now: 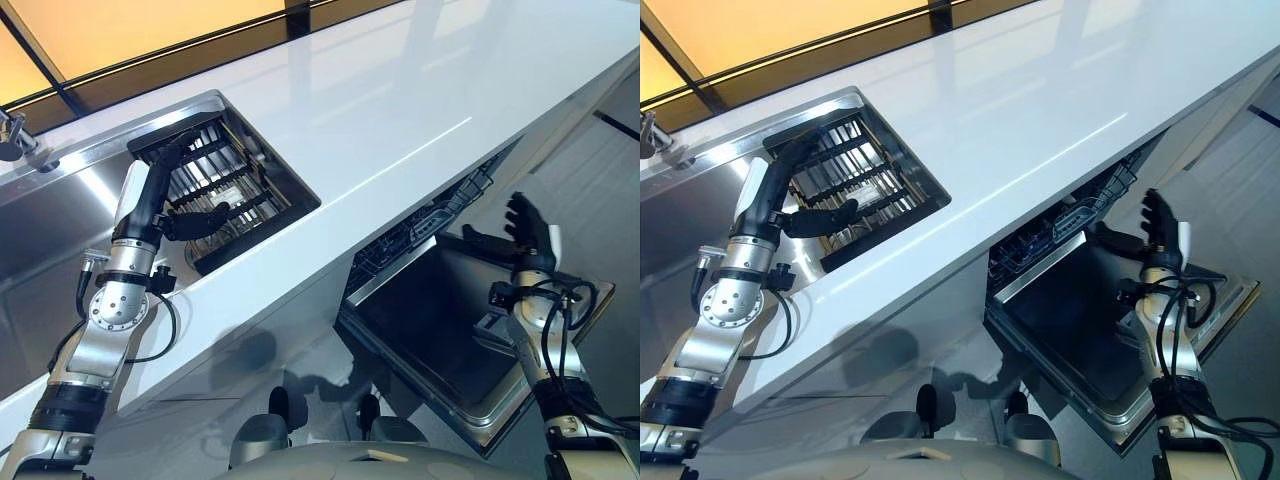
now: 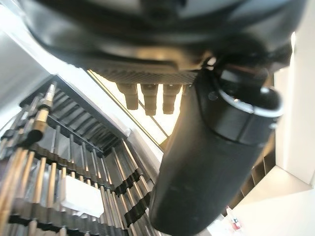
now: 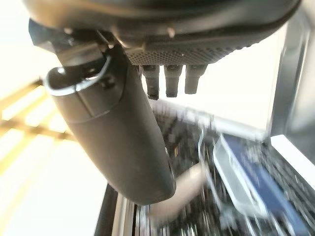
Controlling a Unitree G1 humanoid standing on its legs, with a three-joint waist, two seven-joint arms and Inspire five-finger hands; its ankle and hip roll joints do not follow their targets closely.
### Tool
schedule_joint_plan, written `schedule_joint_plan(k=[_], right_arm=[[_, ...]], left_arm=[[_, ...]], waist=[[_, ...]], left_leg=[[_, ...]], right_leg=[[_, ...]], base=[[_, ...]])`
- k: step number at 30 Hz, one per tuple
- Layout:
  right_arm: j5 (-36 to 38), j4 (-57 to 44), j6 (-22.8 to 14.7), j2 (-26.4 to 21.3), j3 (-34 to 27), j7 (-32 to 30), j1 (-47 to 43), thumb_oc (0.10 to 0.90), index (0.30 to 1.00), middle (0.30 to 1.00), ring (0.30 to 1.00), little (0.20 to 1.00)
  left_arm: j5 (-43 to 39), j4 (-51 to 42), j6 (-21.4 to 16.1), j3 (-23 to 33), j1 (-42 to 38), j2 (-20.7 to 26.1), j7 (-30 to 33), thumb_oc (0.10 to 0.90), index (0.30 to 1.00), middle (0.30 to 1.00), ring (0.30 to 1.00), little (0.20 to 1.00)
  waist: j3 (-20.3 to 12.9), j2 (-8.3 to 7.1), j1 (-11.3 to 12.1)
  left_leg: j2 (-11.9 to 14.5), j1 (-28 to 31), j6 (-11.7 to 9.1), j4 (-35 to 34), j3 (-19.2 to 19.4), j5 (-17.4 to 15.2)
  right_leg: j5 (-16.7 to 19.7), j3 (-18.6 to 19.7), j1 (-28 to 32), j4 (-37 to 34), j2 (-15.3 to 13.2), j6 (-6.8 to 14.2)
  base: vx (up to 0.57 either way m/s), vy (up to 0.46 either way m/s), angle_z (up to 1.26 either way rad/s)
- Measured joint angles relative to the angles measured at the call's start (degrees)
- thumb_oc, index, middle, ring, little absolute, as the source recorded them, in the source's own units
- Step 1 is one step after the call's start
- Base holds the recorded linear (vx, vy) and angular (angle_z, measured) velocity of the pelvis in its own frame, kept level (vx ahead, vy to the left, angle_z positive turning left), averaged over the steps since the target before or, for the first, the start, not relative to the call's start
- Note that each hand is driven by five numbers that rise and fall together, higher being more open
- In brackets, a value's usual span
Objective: Pick up plates and place into dishwasher.
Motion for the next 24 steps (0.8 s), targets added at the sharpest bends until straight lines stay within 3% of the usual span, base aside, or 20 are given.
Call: schedule_joint_plan(k=[6, 12, 19, 24], right_arm=[[2.7, 0.3, -0.1, 0.0, -6.9, -5.4, 3.5, 0.8, 0.9, 0.9, 0.9, 0.9], [7.0, 4.8, -0.1, 1.0, -11.0, -6.3, 7.8, 0.8, 0.9, 0.9, 0.9, 0.9], [15.4, 12.3, -1.2, 5.2, -11.0, -3.9, 11.2, 0.8, 0.9, 0.9, 0.9, 0.9], [24.2, 15.4, -2.8, 8.1, -9.4, -1.4, 10.7, 0.8, 0.9, 0.9, 0.9, 0.9]], left_arm=[[-1.8, 0.0, 0.0, 2.1, 0.0, 0.6, 0.0, 0.8, 0.9, 0.9, 0.9, 0.9], [-7.1, 0.0, 0.0, 2.9, 0.2, 0.5, -0.4, 0.8, 0.9, 0.9, 0.9, 0.9], [-20.8, 0.1, -0.1, 4.6, 0.9, -5.0, -5.1, 0.8, 0.9, 0.9, 0.9, 0.9], [-24.8, 0.6, -0.3, 4.6, 1.2, -6.3, -5.9, 0.8, 0.9, 0.9, 0.9, 0.9]], waist=[[0.0, -0.12, -1.6], [-0.2, -0.49, -4.0], [-0.3, -0.54, -4.8], [-0.2, -0.37, -4.3]], left_leg=[[0.0, 0.1, 0.1, 0.0, 1.6, -0.5], [0.1, 0.5, 0.1, -0.1, 2.8, -1.0], [0.2, 0.4, 0.1, 0.2, 3.9, -1.1], [0.2, -2.2, 0.3, 1.8, 4.1, -1.1]], right_leg=[[0.2, 1.4, -0.8, 0.0, 0.0, 0.2], [0.2, 2.0, -1.1, 0.0, 0.1, 0.2], [0.2, 2.9, -2.0, 0.4, 0.1, 0.2], [0.2, 2.3, -5.3, 2.7, 0.0, 0.2]], base=[[-0.04, -0.032, -0.16], [-0.03, -0.052, -0.11], [-0.02, -0.117, -0.08], [-0.09, -0.13, -0.05]])
